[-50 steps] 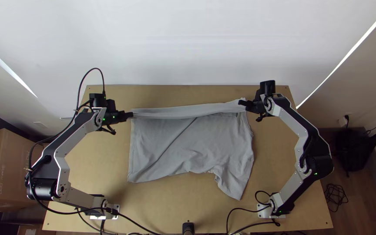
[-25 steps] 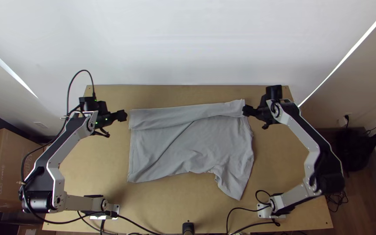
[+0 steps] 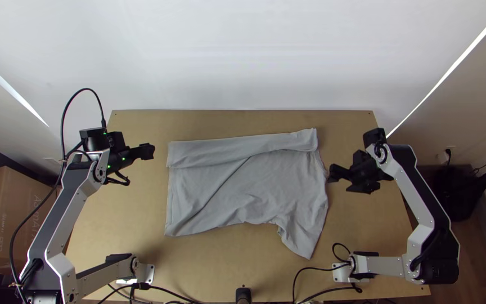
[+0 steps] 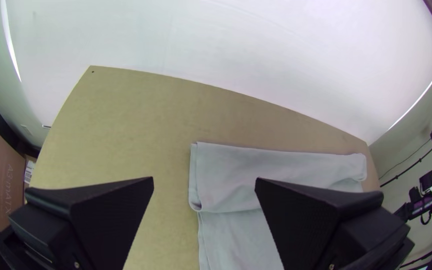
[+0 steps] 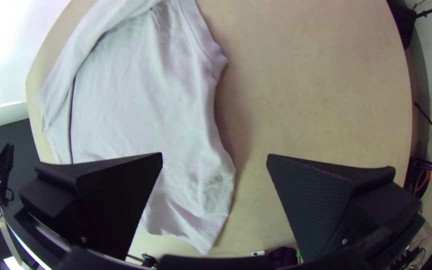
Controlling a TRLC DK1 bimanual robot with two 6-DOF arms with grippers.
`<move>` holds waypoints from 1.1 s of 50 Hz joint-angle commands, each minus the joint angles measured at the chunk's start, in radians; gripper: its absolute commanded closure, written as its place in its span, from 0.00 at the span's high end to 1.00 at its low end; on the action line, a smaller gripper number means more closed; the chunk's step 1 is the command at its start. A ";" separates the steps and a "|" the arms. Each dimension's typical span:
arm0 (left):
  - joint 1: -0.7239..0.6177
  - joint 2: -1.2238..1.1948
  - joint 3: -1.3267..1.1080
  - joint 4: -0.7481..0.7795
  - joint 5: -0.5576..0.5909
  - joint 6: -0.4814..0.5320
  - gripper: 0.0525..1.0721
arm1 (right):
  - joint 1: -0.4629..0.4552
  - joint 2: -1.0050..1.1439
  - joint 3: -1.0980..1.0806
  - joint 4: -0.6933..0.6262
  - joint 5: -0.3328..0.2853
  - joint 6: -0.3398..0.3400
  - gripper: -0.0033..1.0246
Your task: Fold the t-shirt
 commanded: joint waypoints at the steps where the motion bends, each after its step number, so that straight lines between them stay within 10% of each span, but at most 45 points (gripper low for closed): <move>1: 0.002 -0.028 -0.026 -0.020 0.010 0.016 0.96 | -0.054 -0.032 -0.093 -0.029 -0.039 -0.068 0.85; 9: -0.008 -0.037 -0.028 -0.028 0.011 0.016 0.96 | -0.068 -0.034 -0.203 -0.036 -0.066 -0.114 0.67; 35: -0.031 -0.028 -0.014 -0.031 0.010 0.010 0.96 | 0.038 0.045 -0.292 0.122 -0.088 -0.071 0.66; 46: -0.035 -0.037 0.001 -0.213 0.068 0.183 0.95 | 0.041 0.075 -0.324 0.201 -0.086 -0.064 0.50; 55: -0.052 -0.077 0.024 -0.505 0.086 0.437 0.95 | 0.042 0.051 -0.349 0.238 -0.086 -0.072 0.10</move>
